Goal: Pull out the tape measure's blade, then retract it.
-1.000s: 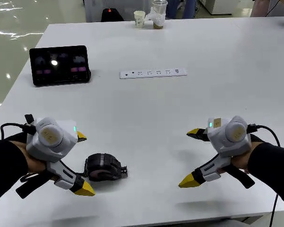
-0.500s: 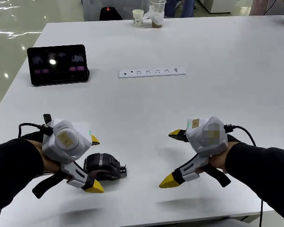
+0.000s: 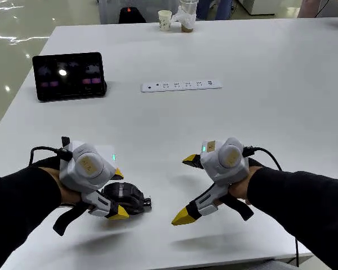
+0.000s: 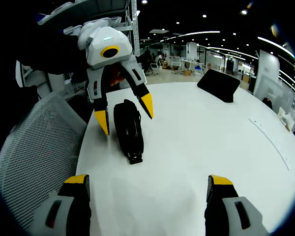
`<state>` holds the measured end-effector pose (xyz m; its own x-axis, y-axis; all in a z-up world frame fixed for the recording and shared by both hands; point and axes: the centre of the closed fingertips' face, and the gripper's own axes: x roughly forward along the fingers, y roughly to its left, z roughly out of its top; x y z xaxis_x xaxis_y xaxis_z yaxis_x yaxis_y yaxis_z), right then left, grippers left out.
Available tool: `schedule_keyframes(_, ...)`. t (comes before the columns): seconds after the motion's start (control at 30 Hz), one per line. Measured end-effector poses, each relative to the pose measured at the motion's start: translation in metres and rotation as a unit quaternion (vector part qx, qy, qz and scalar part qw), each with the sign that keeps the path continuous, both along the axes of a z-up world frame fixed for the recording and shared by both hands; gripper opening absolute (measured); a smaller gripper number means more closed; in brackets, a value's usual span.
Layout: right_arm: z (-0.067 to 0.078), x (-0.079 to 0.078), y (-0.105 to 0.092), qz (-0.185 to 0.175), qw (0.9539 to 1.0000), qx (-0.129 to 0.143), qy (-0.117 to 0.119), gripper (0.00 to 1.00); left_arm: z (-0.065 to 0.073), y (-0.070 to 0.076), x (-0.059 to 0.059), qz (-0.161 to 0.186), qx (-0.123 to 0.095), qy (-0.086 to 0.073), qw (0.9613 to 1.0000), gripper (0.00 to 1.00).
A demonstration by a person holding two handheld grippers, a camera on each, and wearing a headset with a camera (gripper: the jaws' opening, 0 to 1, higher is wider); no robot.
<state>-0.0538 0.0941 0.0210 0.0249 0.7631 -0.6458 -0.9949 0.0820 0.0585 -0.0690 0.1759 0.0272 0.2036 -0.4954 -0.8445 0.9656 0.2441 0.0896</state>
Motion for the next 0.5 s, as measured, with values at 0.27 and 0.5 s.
schedule_keyframes(0.27, -0.005, -0.004, 0.009, 0.018, 0.9998, -0.006, -0.001, 0.99, -0.005, -0.002, 0.000, -0.020, 0.016, -0.017, 0.9995, 0.31)
schedule_keyframes(0.5, -0.008, -0.005, 0.017, 0.023, 0.9997, -0.004, 0.001, 0.99, -0.006, -0.003, 0.002, -0.018, 0.007, -0.025, 0.9995, 0.31)
